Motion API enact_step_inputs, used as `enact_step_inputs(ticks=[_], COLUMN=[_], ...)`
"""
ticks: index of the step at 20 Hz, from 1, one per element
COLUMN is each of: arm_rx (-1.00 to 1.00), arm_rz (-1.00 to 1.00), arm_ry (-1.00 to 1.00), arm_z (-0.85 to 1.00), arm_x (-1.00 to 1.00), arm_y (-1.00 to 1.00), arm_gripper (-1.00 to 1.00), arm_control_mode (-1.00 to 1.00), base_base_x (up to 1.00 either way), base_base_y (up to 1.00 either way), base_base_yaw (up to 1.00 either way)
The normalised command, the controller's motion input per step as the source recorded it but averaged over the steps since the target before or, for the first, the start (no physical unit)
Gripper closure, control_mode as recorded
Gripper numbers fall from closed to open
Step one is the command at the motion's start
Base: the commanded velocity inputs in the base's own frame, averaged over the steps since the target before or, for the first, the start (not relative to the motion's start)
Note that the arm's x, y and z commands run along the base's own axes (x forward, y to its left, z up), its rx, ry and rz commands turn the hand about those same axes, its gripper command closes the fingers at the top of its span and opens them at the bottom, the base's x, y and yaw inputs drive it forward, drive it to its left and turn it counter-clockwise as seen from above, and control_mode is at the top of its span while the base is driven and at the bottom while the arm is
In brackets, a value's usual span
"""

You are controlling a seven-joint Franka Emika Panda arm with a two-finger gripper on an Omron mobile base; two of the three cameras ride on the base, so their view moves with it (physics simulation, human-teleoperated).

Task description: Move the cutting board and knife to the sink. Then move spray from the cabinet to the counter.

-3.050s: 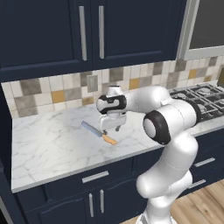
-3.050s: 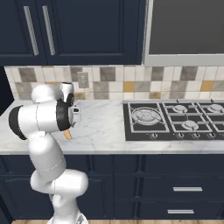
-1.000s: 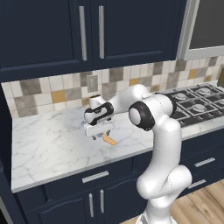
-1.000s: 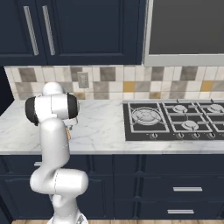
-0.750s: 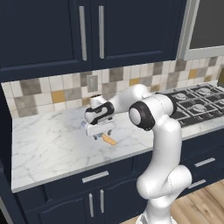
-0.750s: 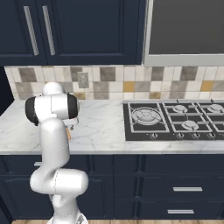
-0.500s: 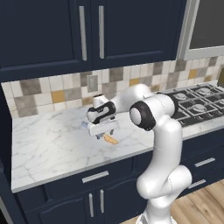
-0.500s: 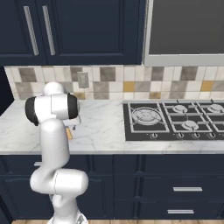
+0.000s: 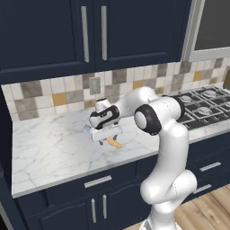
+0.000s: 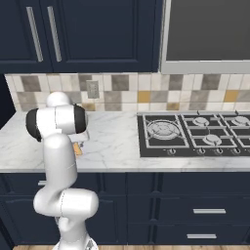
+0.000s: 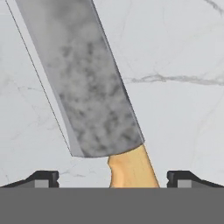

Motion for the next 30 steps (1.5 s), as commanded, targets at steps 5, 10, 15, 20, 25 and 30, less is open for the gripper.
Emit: enact_step_inputs(ticks=[5,10,15,20,25,30], arm_rx=[0.00,0.00,0.00,0.03,0.06,0.03], arm_rz=[0.05,0.01,0.01,0.03,0.04,0.02], arm_ry=[0.00,0.00,0.00,0.01,0.00,0.00], arm_z=[-0.12,-0.20,-0.22,-0.27,-0.26,-0.29], arm_x=[-0.13,0.00,0.00,0.00,-0.03,-0.05], arm_y=[0.07,-0.20,-0.47,-0.29,-0.01,0.08], arm_gripper=[-1.00,-1.00,-1.00,-1.00,-1.00,1.00], arm_control_mode=[-1.00,-1.00,-1.00,-1.00,-1.00,-1.00], base_base_x=[0.00,0.00,0.00,0.00,0.00,0.00], base_base_y=[0.00,0.00,0.00,0.00,0.00,0.00], base_base_yaw=[0.00,0.00,0.00,0.00,0.00,0.00])
